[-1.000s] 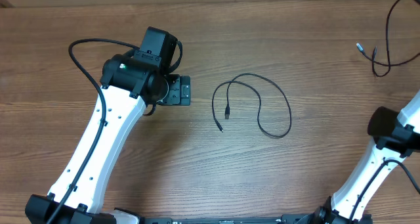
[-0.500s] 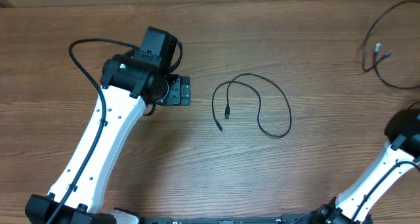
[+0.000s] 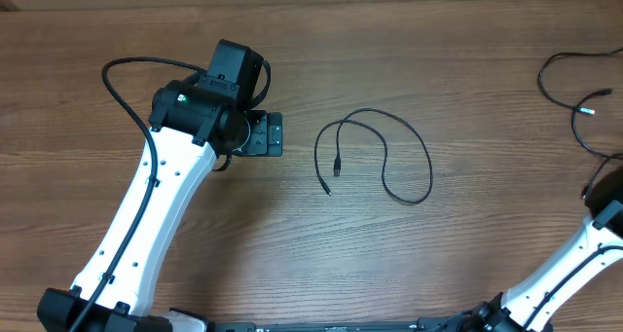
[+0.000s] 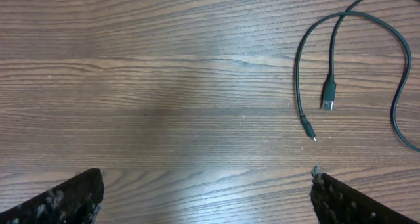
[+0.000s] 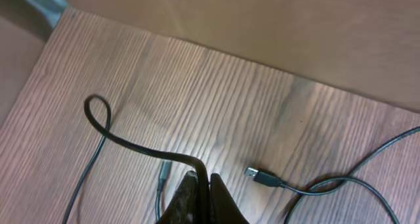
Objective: Untangle cables
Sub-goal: 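Open the right gripper, leaving the cable at the right table edge, then move the right gripper back to the remaining black cable at centre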
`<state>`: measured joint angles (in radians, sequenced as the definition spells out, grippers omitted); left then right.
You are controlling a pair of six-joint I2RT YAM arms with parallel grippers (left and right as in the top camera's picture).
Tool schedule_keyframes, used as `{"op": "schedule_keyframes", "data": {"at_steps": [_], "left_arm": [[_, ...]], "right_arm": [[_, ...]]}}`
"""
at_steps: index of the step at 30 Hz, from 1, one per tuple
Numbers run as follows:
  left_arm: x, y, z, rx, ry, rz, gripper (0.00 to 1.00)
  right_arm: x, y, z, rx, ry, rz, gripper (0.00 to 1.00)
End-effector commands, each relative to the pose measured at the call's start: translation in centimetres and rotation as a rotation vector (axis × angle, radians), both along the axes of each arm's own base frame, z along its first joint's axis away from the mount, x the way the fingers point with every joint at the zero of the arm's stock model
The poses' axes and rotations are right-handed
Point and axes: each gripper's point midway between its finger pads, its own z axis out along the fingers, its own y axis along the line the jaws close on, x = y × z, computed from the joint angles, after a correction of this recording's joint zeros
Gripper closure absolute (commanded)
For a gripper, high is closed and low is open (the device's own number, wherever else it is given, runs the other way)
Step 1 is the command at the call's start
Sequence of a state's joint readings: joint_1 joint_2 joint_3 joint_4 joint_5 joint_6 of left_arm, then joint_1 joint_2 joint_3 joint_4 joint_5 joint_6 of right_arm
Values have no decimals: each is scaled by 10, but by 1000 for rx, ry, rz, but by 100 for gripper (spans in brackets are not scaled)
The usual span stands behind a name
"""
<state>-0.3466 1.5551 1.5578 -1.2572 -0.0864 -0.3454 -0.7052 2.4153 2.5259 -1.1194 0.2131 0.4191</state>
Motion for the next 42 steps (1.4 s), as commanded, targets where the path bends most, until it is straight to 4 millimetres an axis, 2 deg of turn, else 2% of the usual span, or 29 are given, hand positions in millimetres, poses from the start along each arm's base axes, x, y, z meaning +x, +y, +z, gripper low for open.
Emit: {"op": "schedule_keyframes", "data": {"at_steps": [1, 3, 4, 5, 15, 20, 25, 31, 37, 38, 39, 42], "left_arm": [[2, -1, 7, -15, -21, 16, 1], [2, -1, 7, -15, -21, 16, 0], [2, -1, 7, -15, -21, 16, 0], [2, -1, 7, -15, -21, 16, 0], [2, -1, 7, -15, -21, 16, 1], [2, -1, 7, -15, -21, 16, 0], [2, -1, 7, -15, -21, 16, 0], [2, -1, 7, -15, -21, 16, 0], [2, -1, 7, -15, -21, 16, 0], [2, -1, 7, -15, -21, 16, 0], [2, -1, 7, -15, -21, 16, 0], [2, -1, 7, -15, -21, 16, 1]], "right_arm": [[-25, -18, -4, 30, -6, -94, 87], [-34, -22, -7, 53, -6, -119, 45], [-36, -23, -8, 66, -11, -118, 9], [-39, -23, -10, 82, -14, -117, 0], [-62, -8, -25, 222, 28, -86, 0], [-74, 10, -32, 289, 94, -69, 0], [-71, 37, -26, 367, 89, -23, 0], [-34, 85, -10, 415, 40, 256, 0], [-4, 149, -13, 428, 117, 493, 0], [-1, 162, -13, 436, 132, 519, 0], [4, 185, -15, 456, 161, 559, 0], [14, 224, -17, 494, 191, 632, 0]]}}
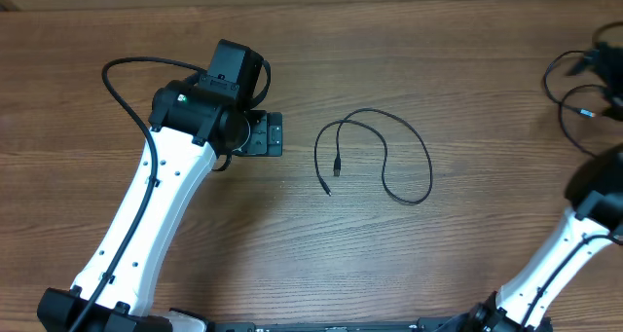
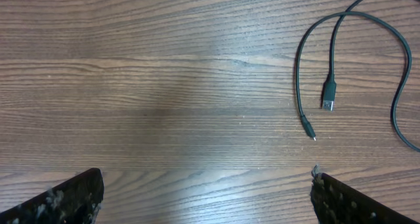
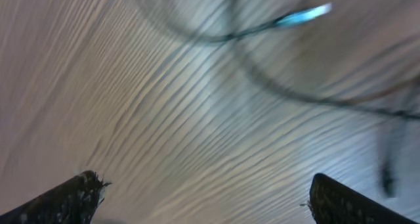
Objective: Untangle cables
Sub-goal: 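Move the right gripper back to the remaining black cable at centre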
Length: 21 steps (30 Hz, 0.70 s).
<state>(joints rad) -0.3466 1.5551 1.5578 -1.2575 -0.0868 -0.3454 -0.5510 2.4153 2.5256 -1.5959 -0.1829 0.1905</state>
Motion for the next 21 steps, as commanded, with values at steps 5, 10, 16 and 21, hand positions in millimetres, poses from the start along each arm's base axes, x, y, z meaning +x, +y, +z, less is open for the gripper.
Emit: {"op": "schedule_keyframes", "data": {"at_steps": [5, 10, 16, 21], "left_arm": [[2, -1, 7, -16, -21, 16, 0], [2, -1, 7, -16, -21, 16, 0], [2, -1, 7, -16, -21, 16, 0], [2, -1, 7, -16, -21, 16, 0]], "right_arm": [[15, 103, 26, 108, -14, 217, 0], [22, 145, 21, 127, 20, 257, 0], [15, 186, 3, 163, 107, 283, 0], [-23, 208, -19, 150, 263, 325, 0]]}}
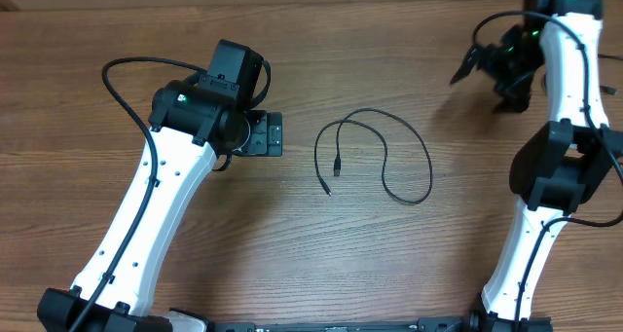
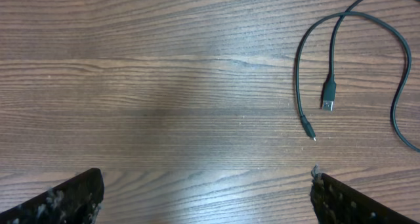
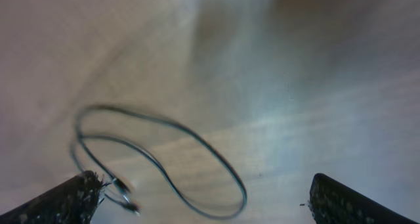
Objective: Untangle cables
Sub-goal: 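Move the right gripper back to the remaining black cable at centre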
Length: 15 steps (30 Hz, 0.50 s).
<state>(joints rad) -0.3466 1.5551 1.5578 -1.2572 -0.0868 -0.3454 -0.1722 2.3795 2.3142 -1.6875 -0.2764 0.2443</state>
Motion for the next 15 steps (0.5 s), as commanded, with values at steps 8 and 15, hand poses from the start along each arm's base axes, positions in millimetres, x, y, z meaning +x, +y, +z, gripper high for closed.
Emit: {"op": "schedule_keyframes", "data": {"at_steps": [8, 15], "left_arm": [[2, -1, 7, -16, -21, 16, 1], [2, -1, 7, -16, -21, 16, 0]], "right_arm": [[-87, 12, 51, -146, 41, -81, 0], [-119, 38, 89, -210, -145, -172, 0]]}}
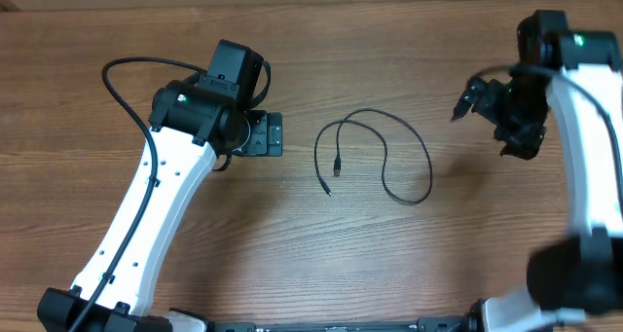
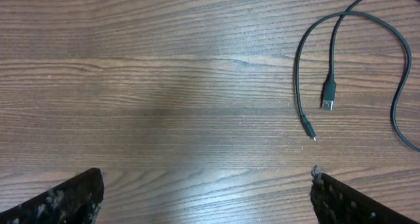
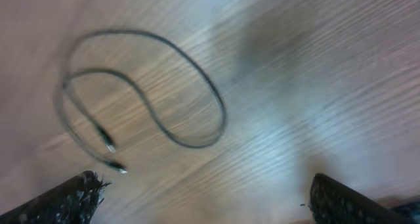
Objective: Untangle cables
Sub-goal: 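Move the right gripper back to the remaining black cable at centre, then grasp the remaining black cable with the right gripper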
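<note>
A black cable lies in a loose loop on the middle of the wooden table, both ends free. Its USB plug and small plug show in the left wrist view. My left gripper hovers left of the cable, open and empty, with both fingers at the frame's bottom corners. My right gripper hangs to the right of the loop, open and empty. The blurred right wrist view shows the cable loop beyond its fingers. No second cable is in view.
The table's back edge runs along the top of the overhead view. The left arm's own black lead arcs beside its white link. The right arm's white link covers the far right of the table.
My right gripper has moved nearer and a little toward the middle cable, still open. Its wrist view now shows the whole loop. The left arm and the cable have not moved.
My right gripper was shut on a second black cable at the table's far right edge. Then it was open over that cable. Then it was at the back right, open and empty, and now it is beside the middle loop. The left gripper stayed open throughout.
</note>
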`<state>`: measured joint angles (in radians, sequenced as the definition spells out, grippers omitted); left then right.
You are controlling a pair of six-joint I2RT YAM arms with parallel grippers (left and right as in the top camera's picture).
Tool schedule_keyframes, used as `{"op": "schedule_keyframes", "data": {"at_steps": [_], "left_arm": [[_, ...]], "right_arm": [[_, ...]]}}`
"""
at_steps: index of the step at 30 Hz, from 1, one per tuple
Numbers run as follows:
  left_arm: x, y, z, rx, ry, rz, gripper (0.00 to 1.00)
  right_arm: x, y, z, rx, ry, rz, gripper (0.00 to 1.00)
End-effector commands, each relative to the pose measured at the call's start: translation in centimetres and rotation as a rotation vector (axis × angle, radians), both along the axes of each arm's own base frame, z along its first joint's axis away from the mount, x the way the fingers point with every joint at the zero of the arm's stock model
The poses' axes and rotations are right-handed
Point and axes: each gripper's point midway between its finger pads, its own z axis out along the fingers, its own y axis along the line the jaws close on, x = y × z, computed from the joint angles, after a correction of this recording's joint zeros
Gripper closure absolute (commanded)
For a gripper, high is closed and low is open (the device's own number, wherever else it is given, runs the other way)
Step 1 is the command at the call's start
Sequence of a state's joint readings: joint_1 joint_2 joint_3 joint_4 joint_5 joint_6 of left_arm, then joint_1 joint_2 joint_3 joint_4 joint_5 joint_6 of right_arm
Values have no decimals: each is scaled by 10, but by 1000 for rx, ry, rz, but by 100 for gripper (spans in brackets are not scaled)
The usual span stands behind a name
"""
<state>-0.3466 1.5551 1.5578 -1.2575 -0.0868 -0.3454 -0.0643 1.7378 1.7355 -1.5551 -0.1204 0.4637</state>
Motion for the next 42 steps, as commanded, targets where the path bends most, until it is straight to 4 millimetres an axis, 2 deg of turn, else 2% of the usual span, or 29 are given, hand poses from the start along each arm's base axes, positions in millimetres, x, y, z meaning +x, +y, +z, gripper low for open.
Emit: {"op": "schedule_keyframes", "data": {"at_steps": [1, 2, 6, 9, 13, 14, 19, 24, 27, 34, 42], "left_arm": [[2, -1, 7, -16, -21, 16, 0], [2, -1, 7, -16, -21, 16, 0], [2, -1, 7, -16, -21, 16, 1], [2, -1, 7, -16, -21, 16, 1], [2, -1, 7, -16, -21, 16, 1], [2, -1, 7, -16, -21, 16, 1], [2, -1, 7, -16, -21, 16, 0], [2, -1, 7, -16, -21, 16, 0], [2, -1, 7, -16, -21, 16, 1], [2, -1, 7, -16, -21, 16, 1], [2, -1, 7, -16, -21, 16, 0]], "right_arm": [[-16, 17, 2, -26, -42, -69, 0], [-21, 26, -2, -37, -55, -68, 0], [-30, 32, -24, -102, -24, -171, 0], [-31, 39, -45, -101, -11, -235, 9], [-33, 49, -75, -92, -7, -287, 9], [-38, 53, -89, -93, 4, -310, 9], [-51, 59, -128, -94, 20, -368, 11], [-59, 68, -157, -30, 31, -424, 12], [-58, 73, -165, 5, 18, -419, 16], [-59, 71, -169, -3, 13, -420, 18], [-62, 71, -184, 9, -6, -420, 23]]}}
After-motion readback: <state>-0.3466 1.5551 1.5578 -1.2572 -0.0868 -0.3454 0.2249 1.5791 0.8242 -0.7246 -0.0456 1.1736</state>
